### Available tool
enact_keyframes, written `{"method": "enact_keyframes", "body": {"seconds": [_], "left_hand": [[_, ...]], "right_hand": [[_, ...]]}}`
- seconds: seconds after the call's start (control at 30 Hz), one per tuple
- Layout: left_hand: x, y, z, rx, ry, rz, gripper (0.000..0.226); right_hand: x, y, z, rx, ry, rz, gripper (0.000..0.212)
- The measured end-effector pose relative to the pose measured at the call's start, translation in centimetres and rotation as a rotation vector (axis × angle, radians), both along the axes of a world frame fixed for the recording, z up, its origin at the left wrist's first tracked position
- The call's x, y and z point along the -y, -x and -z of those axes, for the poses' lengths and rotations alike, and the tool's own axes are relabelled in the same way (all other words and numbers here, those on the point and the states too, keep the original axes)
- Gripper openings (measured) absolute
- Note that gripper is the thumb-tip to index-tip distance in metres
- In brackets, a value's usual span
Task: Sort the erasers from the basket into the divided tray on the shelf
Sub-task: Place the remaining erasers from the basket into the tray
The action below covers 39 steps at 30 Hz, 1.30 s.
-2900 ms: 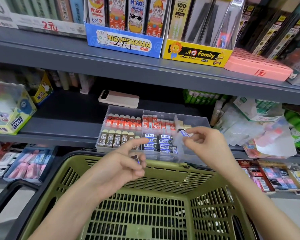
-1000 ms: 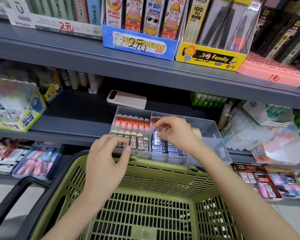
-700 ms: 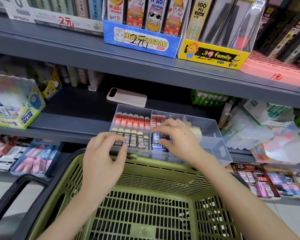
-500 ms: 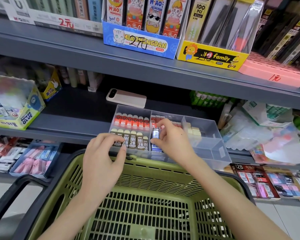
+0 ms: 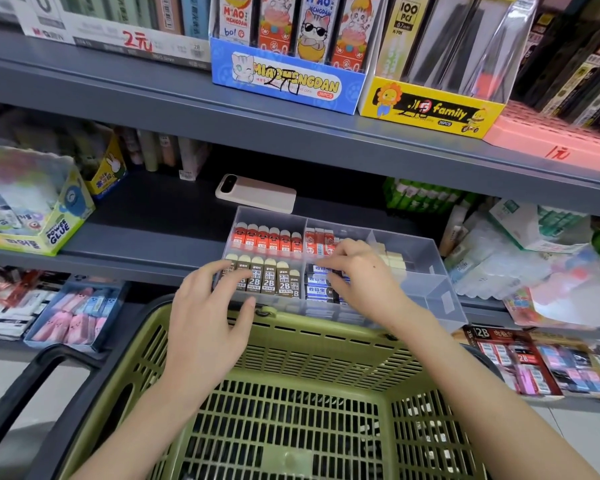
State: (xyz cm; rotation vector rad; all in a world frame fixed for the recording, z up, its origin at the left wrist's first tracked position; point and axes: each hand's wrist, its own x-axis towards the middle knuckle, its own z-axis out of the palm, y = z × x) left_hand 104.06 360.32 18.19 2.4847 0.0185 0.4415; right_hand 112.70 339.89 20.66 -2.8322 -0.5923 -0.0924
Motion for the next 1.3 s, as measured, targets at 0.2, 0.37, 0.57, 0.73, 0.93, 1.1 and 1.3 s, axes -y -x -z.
{"method": "enact_keyframes", "body": {"seconds": [0.2,0.37,0.57,0.73,0.93,1.1,1.3], "left_hand": [[-0.1,-0.2,0.3,-0.024,0.010,0.020,0.036],[-0.5,0.5,-0.3,0.023,0.004,0.020,0.034],[-2.0,3.5,0.1,0.110,0.025,0.001,0.023],[-2.6,6.3,1.2,0.063,0.022,0.078,0.020],[-2.4,8.2,2.2,-0.063,0.045,0.122,0.023],[-2.0,8.4,2.6,-0.107,0.043,0.120,0.026],[-1.9,8.2,2.7,-0.112,0.044,0.113,0.025]], "right_hand": [[0.0,-0.1,0.6,0.114,-0.078,0.071,0.022],[0.0,2.3,-0.4,0.261,-0.287,0.064,0.017],[1.3,12.3,6.6,-0.105,-0.368,-0.214,0.024],[3.8,18.6,16.3,-0.839,0.281,-0.219,0.084],[3.3,21.4,20.3,-0.635,0.394,-0.300,0.088],[3.0,21.3,20.8,-0.463,0.433,-0.345,0.081],[2.2,19.0,20.8,-0.426,0.352,-0.121,0.074]]}}
